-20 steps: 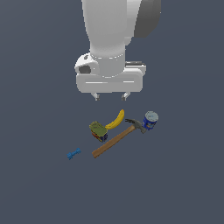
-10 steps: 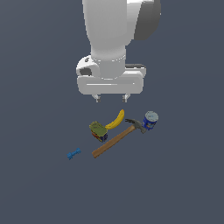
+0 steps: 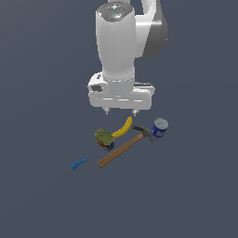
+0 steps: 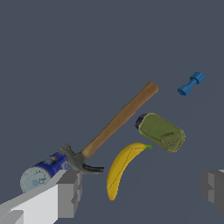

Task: Pick up a designated object from a clutter of objects.

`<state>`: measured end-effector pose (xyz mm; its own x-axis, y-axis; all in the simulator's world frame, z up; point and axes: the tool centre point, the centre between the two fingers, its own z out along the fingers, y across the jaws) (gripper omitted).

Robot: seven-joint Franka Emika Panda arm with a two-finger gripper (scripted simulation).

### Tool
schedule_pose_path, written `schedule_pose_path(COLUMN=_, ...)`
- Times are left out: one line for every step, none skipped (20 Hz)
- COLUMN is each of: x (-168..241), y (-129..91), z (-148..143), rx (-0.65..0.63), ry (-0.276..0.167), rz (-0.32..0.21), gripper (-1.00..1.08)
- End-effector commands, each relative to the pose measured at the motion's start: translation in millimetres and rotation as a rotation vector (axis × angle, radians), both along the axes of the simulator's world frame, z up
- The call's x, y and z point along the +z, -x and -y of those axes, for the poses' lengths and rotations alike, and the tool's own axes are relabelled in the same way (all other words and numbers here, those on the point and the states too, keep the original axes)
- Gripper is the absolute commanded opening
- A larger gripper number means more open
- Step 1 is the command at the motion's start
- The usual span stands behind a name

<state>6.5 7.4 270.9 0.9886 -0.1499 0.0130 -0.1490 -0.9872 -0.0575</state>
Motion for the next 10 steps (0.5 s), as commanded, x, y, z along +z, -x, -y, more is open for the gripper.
schedule_pose_path(x=-17, y=4, z=-4, rx=-0.045, ry=-0.003, rz=-0.005, gripper=1.00)
schedule_pose_path(x=-25, y=6, z=-5, rx=-0.066, ry=-0.003, rz=-0.007, gripper=1.00)
schedule_pose_path(x=-34, y=8, z=-7, rx=-0.088, ry=-0.004, rz=-0.010, gripper=1.00)
schedule_pose_path(x=-42, y=10, z=-8, rx=-0.112, ry=-0.005, rz=-0.012, gripper=1.00)
schedule_pose_path(x=-51, y=13, z=-10, rx=-0.137, ry=-0.005, rz=-0.014, gripper=1.00)
schedule_pose_path(x=-61, y=16, z=-11, rx=-0.163, ry=-0.005, rz=-0.017, gripper=1.00)
schedule_pose_path(x=-70, y=20, z=-13, rx=-0.189, ry=-0.005, rz=-0.019, gripper=1.00)
schedule_pose_path(x=-79, y=23, z=-14, rx=-0.216, ry=-0.004, rz=-0.022, gripper=1.00)
schedule_pose_path(x=-88, y=27, z=-15, rx=-0.242, ry=-0.003, rz=-0.024, gripper=1.00)
schedule_pose_path(x=-96, y=31, z=-16, rx=-0.268, ry=-0.002, rz=-0.026, gripper=1.00)
